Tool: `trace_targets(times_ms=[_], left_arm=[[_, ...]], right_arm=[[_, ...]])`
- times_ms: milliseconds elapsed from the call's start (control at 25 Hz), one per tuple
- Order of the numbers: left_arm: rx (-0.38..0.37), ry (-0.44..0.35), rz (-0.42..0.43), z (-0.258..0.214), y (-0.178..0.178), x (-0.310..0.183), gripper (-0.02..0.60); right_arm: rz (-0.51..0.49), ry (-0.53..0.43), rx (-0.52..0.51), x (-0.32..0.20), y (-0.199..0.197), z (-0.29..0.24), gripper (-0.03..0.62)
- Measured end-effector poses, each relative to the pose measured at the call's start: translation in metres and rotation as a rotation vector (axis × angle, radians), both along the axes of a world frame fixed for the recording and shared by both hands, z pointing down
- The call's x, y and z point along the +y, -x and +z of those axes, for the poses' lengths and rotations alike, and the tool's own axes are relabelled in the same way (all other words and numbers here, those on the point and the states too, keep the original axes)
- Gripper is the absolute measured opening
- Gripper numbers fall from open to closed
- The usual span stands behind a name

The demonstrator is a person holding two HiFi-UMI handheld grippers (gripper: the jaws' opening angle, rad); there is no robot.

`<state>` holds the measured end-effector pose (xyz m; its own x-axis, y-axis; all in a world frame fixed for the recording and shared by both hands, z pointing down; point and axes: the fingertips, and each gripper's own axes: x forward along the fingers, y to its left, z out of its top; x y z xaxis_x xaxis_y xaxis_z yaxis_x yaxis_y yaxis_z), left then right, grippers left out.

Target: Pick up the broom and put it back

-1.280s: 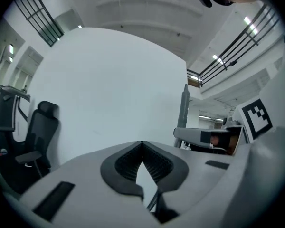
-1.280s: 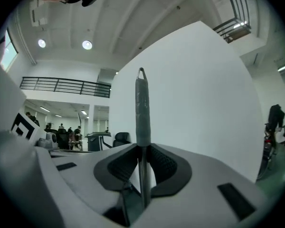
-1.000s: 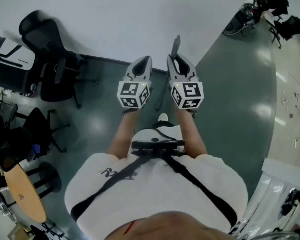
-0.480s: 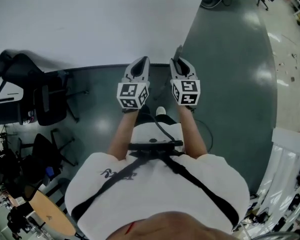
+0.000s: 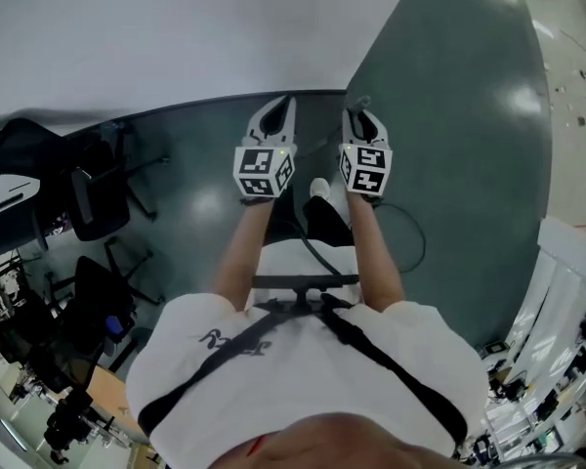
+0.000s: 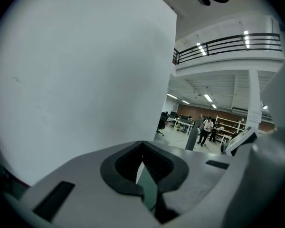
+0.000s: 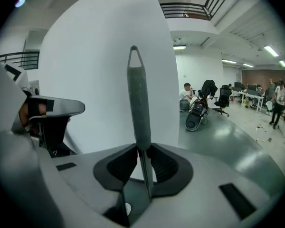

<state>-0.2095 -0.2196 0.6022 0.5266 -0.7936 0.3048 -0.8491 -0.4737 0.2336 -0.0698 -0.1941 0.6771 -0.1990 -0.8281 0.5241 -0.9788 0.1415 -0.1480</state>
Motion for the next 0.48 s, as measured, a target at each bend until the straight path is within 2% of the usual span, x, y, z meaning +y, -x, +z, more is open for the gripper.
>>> trace_targets(times_ms=[240, 360, 480], left_arm=[[-0.015, 0.116, 0.028, 0.070, 0.024, -0.016, 0.011], [-0.022, 0.154, 0.043, 0.112, 0.030, -0.036, 0.011], [-0.025, 0.182, 0.050, 0.134, 0.030, -0.040, 0.011]], right_arm=[[0.045, 0.157, 0.006, -0.008, 0.028, 0.097, 0.091], [0.055, 0.218, 0.014, -0.024, 0.043, 0.153, 0.091], [0.052, 0.266, 0.028, -0.025, 0.050, 0.185, 0.091]])
